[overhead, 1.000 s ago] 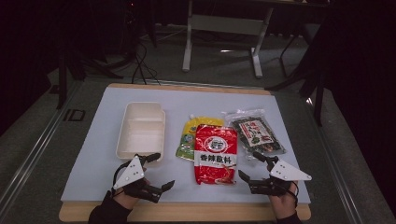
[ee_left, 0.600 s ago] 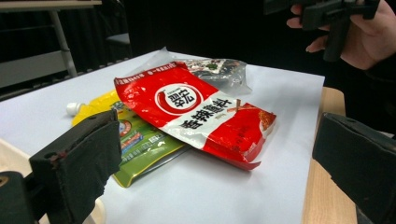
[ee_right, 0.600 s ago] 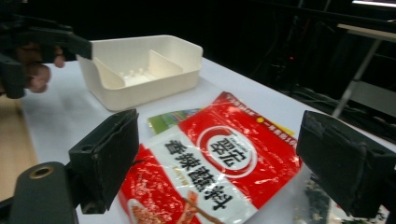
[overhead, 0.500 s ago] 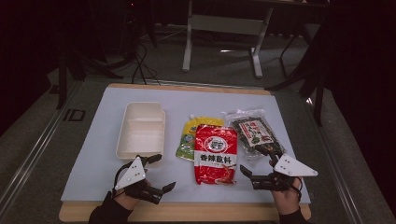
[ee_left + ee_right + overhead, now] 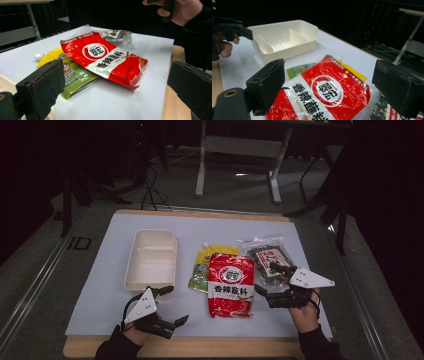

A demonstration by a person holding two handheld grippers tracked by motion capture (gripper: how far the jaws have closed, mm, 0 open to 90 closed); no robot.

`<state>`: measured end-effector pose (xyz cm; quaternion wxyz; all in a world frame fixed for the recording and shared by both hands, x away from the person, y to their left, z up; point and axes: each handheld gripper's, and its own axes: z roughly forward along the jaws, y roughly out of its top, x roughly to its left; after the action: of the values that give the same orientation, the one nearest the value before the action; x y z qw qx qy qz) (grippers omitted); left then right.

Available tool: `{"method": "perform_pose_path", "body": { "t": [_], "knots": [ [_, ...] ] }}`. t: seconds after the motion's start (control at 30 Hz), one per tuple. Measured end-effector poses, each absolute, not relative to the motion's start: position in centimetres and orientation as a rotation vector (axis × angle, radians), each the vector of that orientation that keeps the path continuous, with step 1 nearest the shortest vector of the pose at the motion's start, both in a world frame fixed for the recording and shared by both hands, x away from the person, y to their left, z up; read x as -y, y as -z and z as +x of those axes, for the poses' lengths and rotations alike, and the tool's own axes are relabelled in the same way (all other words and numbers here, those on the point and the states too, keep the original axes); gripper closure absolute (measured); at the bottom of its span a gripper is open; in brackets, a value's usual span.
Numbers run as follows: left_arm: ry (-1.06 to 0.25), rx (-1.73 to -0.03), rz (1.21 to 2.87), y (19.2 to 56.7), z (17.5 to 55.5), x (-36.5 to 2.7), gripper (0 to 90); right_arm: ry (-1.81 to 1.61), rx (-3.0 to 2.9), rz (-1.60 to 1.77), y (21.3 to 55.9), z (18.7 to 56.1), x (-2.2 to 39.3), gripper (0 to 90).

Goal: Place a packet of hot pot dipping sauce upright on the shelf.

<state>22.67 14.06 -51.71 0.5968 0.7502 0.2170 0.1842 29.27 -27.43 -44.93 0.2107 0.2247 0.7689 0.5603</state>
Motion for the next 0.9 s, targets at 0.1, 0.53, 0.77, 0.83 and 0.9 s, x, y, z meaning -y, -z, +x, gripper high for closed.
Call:
{"method": "perform_pose_path", "body": {
  "t": [0.1,0.53,0.77,0.83,0.9],
  "knots": [
    [-0.422,-0.502,1.742,51.7,22.7,-14.0,2.4,-1.588,-2.142,0.618,44.9,30.0,27.3,10.5],
    [-0.420,-0.503,1.741,51.8,22.7,-14.0,2.4,-1.531,-2.174,0.687,45.0,33.5,26.9,11.1],
    [-0.418,-0.501,1.754,51.9,22.7,-13.9,2.4,-1.479,-2.216,0.715,45.3,35.3,26.9,13.7],
    [-0.416,-0.499,1.756,51.9,22.7,-13.9,2.3,-1.467,-2.222,0.722,45.4,35.8,26.8,14.4],
    [-0.416,-0.499,1.757,51.9,22.7,-13.8,2.3,-1.457,-2.240,0.736,45.5,36.3,26.8,14.7]
  ]
}}
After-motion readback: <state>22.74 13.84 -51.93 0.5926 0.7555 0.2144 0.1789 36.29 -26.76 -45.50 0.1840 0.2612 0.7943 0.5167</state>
